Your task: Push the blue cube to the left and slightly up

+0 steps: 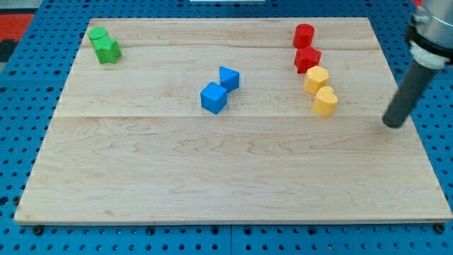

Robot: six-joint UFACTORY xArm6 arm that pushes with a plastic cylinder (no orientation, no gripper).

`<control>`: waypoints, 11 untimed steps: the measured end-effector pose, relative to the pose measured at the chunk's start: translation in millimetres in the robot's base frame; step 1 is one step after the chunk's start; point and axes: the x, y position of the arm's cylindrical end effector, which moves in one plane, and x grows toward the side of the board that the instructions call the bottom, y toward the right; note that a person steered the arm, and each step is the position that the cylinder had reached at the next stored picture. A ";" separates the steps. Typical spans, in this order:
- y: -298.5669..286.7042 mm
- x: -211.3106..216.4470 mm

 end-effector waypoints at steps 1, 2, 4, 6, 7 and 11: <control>0.7 32.8; 0.7 38.8; -31.2 50.5; -144.3 56.5; -168.3 36.9; -295.5 -34.9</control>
